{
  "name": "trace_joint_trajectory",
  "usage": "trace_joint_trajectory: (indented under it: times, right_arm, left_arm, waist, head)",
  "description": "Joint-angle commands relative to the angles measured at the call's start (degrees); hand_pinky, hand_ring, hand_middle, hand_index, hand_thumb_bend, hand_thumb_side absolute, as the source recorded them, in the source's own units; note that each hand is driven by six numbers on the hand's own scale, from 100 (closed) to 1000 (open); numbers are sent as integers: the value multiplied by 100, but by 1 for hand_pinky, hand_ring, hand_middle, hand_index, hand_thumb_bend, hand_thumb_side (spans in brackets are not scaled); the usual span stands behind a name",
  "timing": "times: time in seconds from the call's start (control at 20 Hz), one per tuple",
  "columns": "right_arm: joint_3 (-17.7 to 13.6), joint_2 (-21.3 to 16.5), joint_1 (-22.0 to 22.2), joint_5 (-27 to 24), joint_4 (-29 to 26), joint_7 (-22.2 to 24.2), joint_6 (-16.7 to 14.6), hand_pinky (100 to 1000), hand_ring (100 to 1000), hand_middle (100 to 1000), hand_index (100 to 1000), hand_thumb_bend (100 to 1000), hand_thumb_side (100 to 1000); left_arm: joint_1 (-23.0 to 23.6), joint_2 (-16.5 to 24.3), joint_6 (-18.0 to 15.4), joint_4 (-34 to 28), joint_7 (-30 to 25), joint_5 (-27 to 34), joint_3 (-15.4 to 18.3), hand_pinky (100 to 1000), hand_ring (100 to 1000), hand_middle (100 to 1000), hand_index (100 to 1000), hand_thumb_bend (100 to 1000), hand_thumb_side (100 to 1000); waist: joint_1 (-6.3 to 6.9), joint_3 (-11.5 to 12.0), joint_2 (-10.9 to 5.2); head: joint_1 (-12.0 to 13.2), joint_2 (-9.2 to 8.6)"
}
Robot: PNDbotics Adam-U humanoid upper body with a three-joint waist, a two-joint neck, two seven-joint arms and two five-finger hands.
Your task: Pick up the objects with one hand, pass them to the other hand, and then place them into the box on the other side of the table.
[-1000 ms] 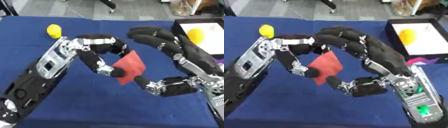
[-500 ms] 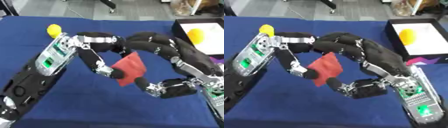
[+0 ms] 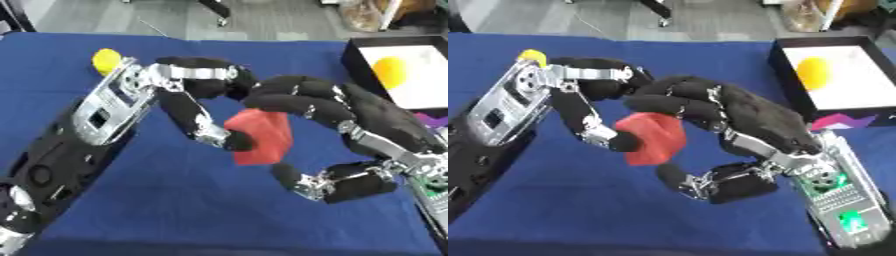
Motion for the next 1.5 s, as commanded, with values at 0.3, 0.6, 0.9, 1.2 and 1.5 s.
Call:
trace_joint_trajectory:
  times: [0.3,0.6,0.9,1.2,1.5]
  right_arm:
    - [-6,-168,-139,-139,-117,266,-28,933,917,881,993,181,110]
    - [-21,-190,-146,-101,-117,365,-48,933,919,886,994,211,100]
    - [-39,-159,-131,66,-117,371,-87,931,917,885,993,192,100]
    - [-102,-115,-102,390,-117,234,-106,928,915,884,995,173,100]
    - [-108,-76,-75,723,-117,37,-67,925,911,879,995,162,100]
  left_arm:
    - [-191,183,-43,38,-99,90,63,794,584,526,683,428,416]
    - [-225,179,-30,12,-138,216,58,793,582,524,681,427,421]
    - [-247,153,106,-101,-163,374,-37,801,575,518,676,421,425]
    - [-229,120,217,-223,-52,438,-38,830,575,516,676,425,425]
    - [-212,108,264,-288,3,444,-39,834,577,517,676,426,425]
  waist:
    - [12,-33,-94]
    - [7,-28,-99]
    - [8,-22,-101]
    - [11,-27,-103]
    - [10,-28,-102]
  head:
    - [10,-14]
    - [3,-14]
    - [-11,-14]
    - [-19,-14]
    - [-25,-14]
